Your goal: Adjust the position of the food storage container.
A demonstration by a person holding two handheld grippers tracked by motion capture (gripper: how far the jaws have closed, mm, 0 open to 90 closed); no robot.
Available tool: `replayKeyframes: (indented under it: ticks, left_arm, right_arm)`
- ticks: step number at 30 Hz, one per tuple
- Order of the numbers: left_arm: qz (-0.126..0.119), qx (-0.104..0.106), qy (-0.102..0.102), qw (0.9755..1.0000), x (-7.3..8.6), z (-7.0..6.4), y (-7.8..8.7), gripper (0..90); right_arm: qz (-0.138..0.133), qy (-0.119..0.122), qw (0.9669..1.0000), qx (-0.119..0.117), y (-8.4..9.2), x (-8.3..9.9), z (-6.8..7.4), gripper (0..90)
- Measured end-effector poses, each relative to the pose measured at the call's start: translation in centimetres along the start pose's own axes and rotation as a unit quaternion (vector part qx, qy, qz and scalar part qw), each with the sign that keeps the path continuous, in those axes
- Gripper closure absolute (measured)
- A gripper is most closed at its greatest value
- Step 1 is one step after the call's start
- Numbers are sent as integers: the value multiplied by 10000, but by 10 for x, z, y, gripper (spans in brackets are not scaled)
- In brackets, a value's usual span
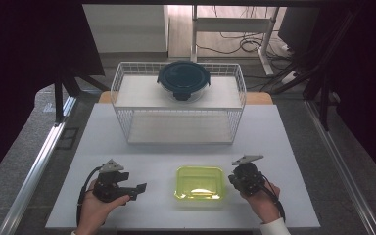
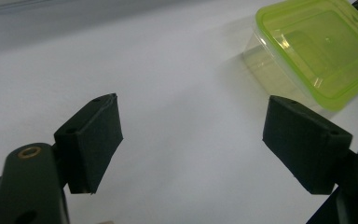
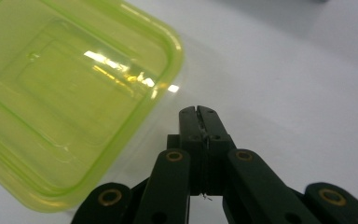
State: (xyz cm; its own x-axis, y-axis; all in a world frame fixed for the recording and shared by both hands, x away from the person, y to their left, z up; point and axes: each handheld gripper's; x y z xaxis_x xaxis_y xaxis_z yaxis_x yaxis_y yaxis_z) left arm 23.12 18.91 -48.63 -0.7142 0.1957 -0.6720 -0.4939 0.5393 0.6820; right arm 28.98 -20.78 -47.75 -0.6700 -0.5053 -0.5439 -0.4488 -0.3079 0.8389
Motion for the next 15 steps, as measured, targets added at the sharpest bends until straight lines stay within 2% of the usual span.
replayKeyframes:
  ticks: [15]
  left_arm:
    - [-35, -45, 59, 10000, 1, 4, 2, 191]
  right_arm:
    - [27, 160, 9999, -20, -11, -10, 19, 886]
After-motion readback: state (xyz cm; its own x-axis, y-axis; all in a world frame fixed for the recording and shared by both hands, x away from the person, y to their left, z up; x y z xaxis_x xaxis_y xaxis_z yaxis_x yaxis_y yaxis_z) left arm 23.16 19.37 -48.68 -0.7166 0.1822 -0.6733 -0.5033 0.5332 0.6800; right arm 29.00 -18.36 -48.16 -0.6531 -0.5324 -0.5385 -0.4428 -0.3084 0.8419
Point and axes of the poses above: each handheld gripper's, and its own axes: y roughly backward along the jaws, x roughly out of its underside, z roughly to its left, and after that the axes turned 1 degree about x, right-handed
